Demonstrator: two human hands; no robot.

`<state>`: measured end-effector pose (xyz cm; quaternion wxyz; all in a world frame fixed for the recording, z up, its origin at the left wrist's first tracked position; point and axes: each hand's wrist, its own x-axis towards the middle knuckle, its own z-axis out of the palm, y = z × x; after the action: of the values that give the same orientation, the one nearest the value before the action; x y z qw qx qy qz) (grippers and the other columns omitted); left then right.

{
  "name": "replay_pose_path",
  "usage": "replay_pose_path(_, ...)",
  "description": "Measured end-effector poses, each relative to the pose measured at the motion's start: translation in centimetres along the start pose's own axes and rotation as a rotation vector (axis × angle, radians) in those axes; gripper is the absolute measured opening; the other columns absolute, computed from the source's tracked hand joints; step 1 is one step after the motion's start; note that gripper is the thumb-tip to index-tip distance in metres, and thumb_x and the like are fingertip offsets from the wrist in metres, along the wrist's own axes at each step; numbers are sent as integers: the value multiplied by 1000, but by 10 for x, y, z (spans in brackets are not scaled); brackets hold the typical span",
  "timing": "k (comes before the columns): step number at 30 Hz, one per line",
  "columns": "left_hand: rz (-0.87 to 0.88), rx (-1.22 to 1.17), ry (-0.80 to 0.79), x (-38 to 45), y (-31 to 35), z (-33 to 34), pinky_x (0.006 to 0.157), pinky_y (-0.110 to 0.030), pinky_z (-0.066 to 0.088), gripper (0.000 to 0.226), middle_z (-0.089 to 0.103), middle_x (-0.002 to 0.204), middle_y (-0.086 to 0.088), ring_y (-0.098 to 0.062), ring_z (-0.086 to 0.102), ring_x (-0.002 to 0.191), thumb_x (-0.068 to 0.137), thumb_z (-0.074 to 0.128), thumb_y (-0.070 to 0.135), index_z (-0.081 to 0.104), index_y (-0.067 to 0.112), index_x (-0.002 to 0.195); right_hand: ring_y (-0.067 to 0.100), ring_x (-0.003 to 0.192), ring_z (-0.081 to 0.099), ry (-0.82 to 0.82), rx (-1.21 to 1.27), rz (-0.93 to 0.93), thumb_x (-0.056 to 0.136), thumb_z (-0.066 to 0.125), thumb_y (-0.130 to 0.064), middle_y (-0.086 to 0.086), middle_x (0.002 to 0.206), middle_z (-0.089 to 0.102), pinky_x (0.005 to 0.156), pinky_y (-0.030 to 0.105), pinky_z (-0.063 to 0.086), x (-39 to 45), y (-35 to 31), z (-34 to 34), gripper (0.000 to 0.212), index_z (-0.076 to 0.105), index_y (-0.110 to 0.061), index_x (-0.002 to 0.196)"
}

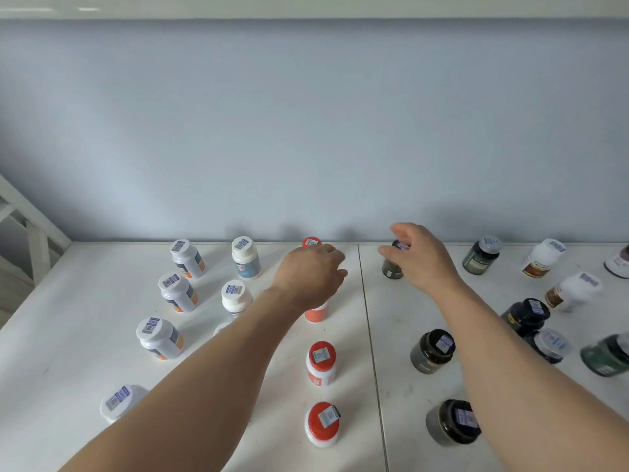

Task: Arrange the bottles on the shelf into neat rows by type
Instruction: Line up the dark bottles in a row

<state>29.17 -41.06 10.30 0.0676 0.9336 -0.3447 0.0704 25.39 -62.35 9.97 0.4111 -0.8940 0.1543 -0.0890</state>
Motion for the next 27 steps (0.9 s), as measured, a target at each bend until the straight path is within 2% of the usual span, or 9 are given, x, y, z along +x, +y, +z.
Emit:
replay_pose_path(2,-16,-20,-15,12,13,5,73,-31,45,33,64,114,3,-23,60,101,94,45,42,62,19,112,14,123,49,-26,-30,24,81,71,-36,0,136,51,92,25,35,16,18,-16,59,51,-21,134)
replay_pose_path(5,-56,-80,-74,31,34,15,79,-33,46,34,62,119,2,-22,57,108,94,46,40,61,18,117,16,129,44,-151,-87,55,79,72,-37,-1,145,43,96,26,32,33,43,-26,72,41,-25,142)
replay_pose_path(9,-115,-109,-166,52,56,30,85,-37,48,36,59,122,0,-23,54,112,94,47,40,57,17,120,14,134,38,-301,-89,55,78,75,-33,-6,149,38,94,25,31,49,68,-23,80,33,-32,146)
replay_pose_path(11,-154,-128,-217,58,61,38,85,-38,48,38,57,123,0,-23,53,114,94,48,40,55,16,122,14,131,41,-360,-49,63,78,75,-31,-9,142,45,91,25,33,53,76,-17,76,36,-35,143)
replay_pose_path(13,-193,-154,-273,62,64,46,87,-39,48,39,57,124,0,-23,53,114,94,49,39,53,15,124,15,120,51,-397,-12,60,79,73,-30,-11,123,57,83,26,40,56,82,-12,60,47,-36,132)
replay_pose_path(16,-234,-212,-344,70,65,56,92,-40,48,45,54,130,-1,-25,53,117,93,51,39,48,16,131,13,105,58,-361,-4,37,81,71,-32,-12,108,63,84,31,46,61,86,-12,43,54,-35,120)
replay_pose_path(20,-312,-415,-402,80,67,65,103,-31,35,63,43,148,4,-18,41,133,91,58,39,33,24,147,7,97,61,-303,32,17,77,71,-38,-16,100,65,83,32,48,63,85,-22,38,56,-39,112)
replay_pose_path(23,-382,-644,-398,85,69,68,97,-24,38,64,50,141,5,-14,48,127,87,65,34,37,26,144,4,92,61,-275,56,-18,76,72,-41,-18,96,66,81,30,49,62,76,-29,35,57,-40,108)
replay_pose_path(27,-413,-844,-389,90,67,65,92,-26,44,49,59,129,5,-10,53,119,84,67,24,53,27,132,2,89,61,-235,73,-25,76,72,-46,-17,96,65,74,24,47,56,62,-33,36,57,-39,107)
